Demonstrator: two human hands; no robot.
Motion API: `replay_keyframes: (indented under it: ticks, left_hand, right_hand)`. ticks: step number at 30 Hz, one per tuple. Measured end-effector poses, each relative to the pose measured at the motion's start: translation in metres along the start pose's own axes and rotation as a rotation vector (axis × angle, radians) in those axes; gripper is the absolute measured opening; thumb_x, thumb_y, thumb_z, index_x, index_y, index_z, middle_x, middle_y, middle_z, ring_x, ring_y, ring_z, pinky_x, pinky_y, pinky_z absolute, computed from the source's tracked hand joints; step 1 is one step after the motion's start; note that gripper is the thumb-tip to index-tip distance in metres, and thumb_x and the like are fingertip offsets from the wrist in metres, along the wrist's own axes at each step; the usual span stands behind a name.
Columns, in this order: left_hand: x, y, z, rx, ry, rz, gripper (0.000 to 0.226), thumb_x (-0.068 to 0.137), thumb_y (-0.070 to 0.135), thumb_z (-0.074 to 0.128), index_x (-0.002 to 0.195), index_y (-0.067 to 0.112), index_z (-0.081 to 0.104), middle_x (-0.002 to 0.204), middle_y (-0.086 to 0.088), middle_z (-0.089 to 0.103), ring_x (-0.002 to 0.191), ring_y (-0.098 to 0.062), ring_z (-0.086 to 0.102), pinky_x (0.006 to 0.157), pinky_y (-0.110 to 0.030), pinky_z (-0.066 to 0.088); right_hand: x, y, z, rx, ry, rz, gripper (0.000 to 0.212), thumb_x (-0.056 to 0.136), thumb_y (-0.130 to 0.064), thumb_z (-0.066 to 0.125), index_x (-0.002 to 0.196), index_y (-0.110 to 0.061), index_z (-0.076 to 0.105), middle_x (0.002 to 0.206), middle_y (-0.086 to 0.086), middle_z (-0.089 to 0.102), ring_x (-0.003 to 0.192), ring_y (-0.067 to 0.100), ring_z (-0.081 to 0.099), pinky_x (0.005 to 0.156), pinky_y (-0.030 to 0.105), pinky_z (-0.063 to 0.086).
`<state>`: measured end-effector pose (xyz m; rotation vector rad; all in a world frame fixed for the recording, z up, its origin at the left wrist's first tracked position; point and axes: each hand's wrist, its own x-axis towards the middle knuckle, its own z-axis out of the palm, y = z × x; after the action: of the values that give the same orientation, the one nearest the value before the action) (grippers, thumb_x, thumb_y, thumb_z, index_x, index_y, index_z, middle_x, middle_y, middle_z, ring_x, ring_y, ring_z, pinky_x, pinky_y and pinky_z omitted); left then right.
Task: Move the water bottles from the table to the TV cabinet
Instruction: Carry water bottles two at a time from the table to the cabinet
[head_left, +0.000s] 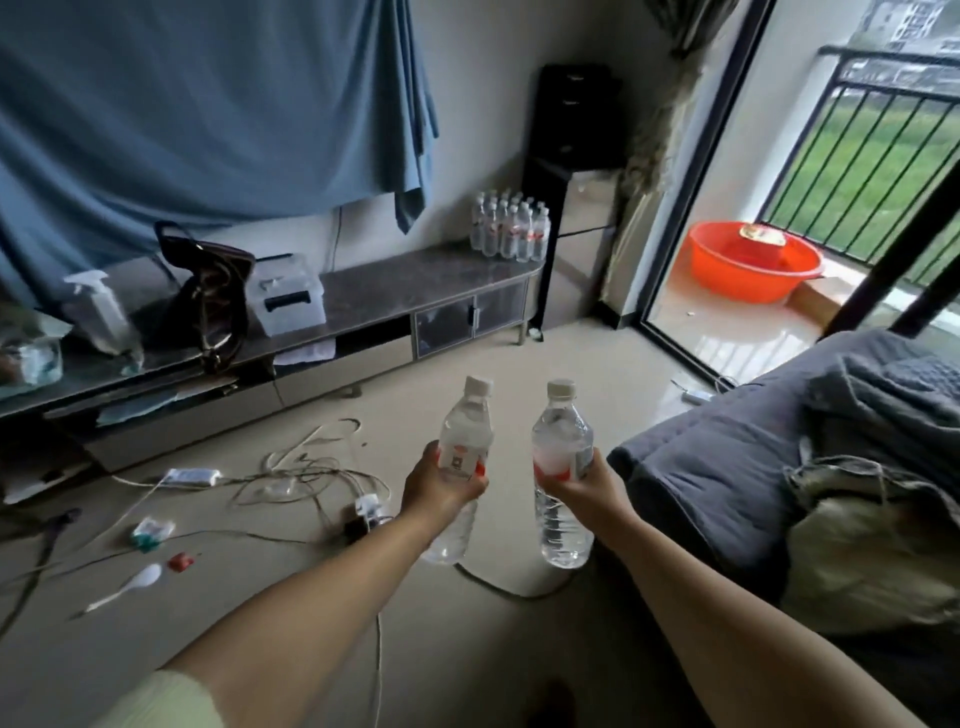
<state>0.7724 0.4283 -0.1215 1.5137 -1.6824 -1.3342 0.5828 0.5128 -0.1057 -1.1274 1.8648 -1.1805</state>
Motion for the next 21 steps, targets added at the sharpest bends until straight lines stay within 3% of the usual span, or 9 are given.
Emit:
replay_keyframes:
  ticks: [4, 7, 11, 21]
  left_hand:
    - [0.046, 0.023, 0.035, 0.013, -0.012, 0.018, 0.051, 0.059, 0.04, 0.075, 0.106, 0.031, 0.056, 0.096, 0.009, 0.068, 0.087, -0.011, 0.064, 0.071, -0.023, 0.048]
    - [0.084, 0.043, 0.06, 0.012, -0.023, 0.013, 0.051, 0.062, 0.038, 0.076, 0.108, 0.029, 0.055, 0.096, 0.008, 0.067, 0.088, -0.013, 0.063, 0.071, -0.024, 0.045]
    - [0.137, 0.076, 0.09, 0.013, 0.013, 0.001, 0.05, 0.064, 0.037, 0.076, 0.108, 0.029, 0.054, 0.096, 0.008, 0.066, 0.088, -0.016, 0.063, 0.072, -0.025, 0.045]
    - [0.242, 0.106, 0.122, 0.004, 0.061, -0.076, 0.047, 0.065, 0.038, 0.074, 0.105, 0.028, 0.052, 0.093, 0.008, 0.064, 0.085, -0.016, 0.061, 0.068, -0.025, 0.043]
  right_hand:
    - [0.047, 0.011, -0.031, -0.037, 0.034, 0.038, 0.024, 0.076, -0.028, 0.08, 0.094, -0.024, 0.066, 0.08, -0.005, 0.073, 0.073, 0.005, 0.068, 0.066, 0.018, 0.052]
    - [0.093, 0.02, -0.054, -0.073, 0.041, 0.024, 0.019, 0.075, -0.026, 0.08, 0.087, -0.024, 0.065, 0.075, -0.005, 0.072, 0.068, 0.003, 0.067, 0.062, 0.017, 0.05]
    - [0.161, 0.025, -0.084, -0.139, 0.0, 0.064, 0.035, 0.074, -0.034, 0.079, 0.102, -0.018, 0.065, 0.09, 0.003, 0.073, 0.086, 0.022, 0.069, 0.082, 0.038, 0.055]
    - [0.278, 0.037, -0.105, -0.162, 0.003, 0.097, 0.031, 0.073, -0.038, 0.079, 0.097, -0.021, 0.067, 0.086, -0.002, 0.073, 0.082, 0.016, 0.068, 0.077, 0.033, 0.053]
